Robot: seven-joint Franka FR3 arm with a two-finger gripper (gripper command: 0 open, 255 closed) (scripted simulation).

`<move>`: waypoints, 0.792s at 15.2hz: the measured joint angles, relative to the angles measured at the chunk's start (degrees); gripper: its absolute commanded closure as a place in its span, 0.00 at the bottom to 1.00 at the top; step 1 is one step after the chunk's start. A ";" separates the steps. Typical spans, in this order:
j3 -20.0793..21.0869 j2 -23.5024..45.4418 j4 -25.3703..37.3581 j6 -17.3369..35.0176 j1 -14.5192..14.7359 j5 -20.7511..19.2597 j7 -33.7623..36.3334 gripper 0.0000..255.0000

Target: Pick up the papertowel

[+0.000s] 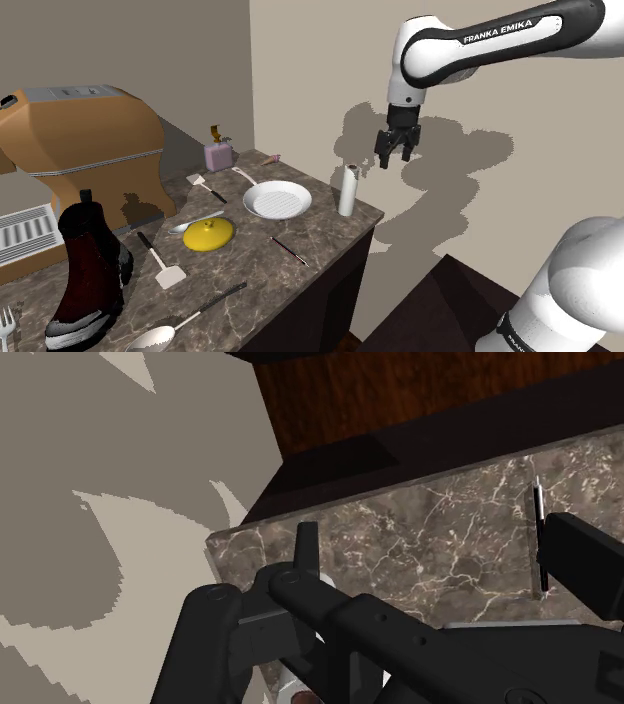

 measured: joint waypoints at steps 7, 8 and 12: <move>-2.85 14.61 8.46 6.91 -1.36 1.30 -3.59 0.00; -3.25 16.63 10.11 7.33 -1.62 1.62 -4.24 0.00; -4.06 25.99 17.87 9.23 -2.28 3.43 -5.99 0.00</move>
